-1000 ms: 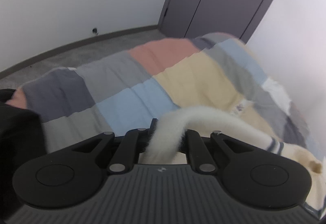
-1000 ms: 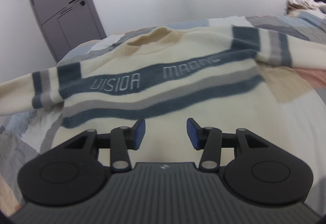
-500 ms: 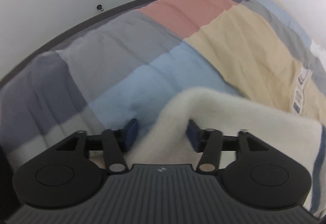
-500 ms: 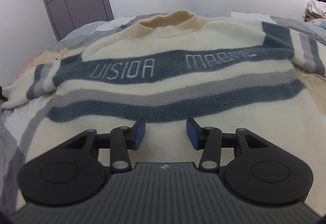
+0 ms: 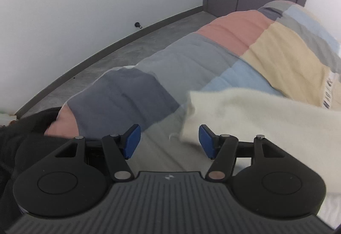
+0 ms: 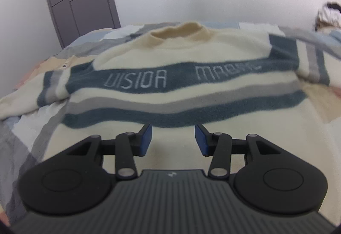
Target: Fold large clothes
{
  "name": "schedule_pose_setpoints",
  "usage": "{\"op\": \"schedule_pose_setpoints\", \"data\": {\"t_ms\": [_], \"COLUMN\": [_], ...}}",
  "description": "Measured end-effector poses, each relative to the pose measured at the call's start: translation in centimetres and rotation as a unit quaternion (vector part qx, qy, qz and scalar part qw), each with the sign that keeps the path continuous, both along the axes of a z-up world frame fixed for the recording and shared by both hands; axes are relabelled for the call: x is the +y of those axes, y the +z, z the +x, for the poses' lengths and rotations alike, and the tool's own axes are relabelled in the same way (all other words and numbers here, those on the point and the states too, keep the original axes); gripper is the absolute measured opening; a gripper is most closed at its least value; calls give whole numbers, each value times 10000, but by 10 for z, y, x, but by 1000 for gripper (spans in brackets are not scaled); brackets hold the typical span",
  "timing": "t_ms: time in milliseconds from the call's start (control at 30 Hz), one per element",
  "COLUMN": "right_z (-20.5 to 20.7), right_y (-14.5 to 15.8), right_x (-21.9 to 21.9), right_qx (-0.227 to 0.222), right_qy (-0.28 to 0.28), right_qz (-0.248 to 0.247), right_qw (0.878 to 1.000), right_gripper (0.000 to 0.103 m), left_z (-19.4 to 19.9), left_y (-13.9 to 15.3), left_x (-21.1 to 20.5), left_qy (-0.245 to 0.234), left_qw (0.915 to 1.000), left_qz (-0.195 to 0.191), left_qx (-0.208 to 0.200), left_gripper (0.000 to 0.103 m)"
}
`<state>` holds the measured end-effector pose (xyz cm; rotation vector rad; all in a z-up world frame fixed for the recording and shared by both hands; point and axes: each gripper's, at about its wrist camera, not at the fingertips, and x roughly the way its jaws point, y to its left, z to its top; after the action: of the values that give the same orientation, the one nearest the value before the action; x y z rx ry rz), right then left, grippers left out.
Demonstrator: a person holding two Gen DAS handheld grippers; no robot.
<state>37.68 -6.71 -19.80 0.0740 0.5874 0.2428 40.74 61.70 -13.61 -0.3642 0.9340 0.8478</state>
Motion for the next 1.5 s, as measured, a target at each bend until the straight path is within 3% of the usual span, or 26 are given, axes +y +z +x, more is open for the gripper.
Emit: {"op": "schedule_pose_setpoints", "data": {"t_ms": [300, 533, 667, 867, 1067, 1300, 1500], "right_z": [-22, -14, -11, -11, -30, -58, -82], "right_y": [8, 1, -2, 2, 18, 39, 59], "right_x": [19, 26, 35, 40, 27, -4, -32], "right_qx": [43, 200, 153, 26, -161, -582, -815], "right_qy": [111, -56, -62, 34, 36, 70, 104], "right_qz": [-151, -240, -306, -253, -90, 176, 353], "right_qw": [9998, 9995, 9994, 9997, 9998, 9981, 9960], "right_gripper": [48, 48, 47, 47, 47, 47, 47], "left_z": [-5, 21, 23, 10, -4, -31, -55], "left_y": [-30, -67, -63, -43, -2, 54, 79], "left_x": [-28, -10, -15, -31, -71, -140, -218], "left_qy": [-364, 159, 162, 210, -14, -486, -958], "left_qw": [9980, 9978, 9982, 9965, 9955, 9874, 9797], "left_qz": [-232, -504, -417, -601, -566, -721, -755], "left_qx": [-466, -408, -393, -544, -765, -1320, -1594], "left_gripper": [66, 66, 66, 66, 66, 66, 66]}}
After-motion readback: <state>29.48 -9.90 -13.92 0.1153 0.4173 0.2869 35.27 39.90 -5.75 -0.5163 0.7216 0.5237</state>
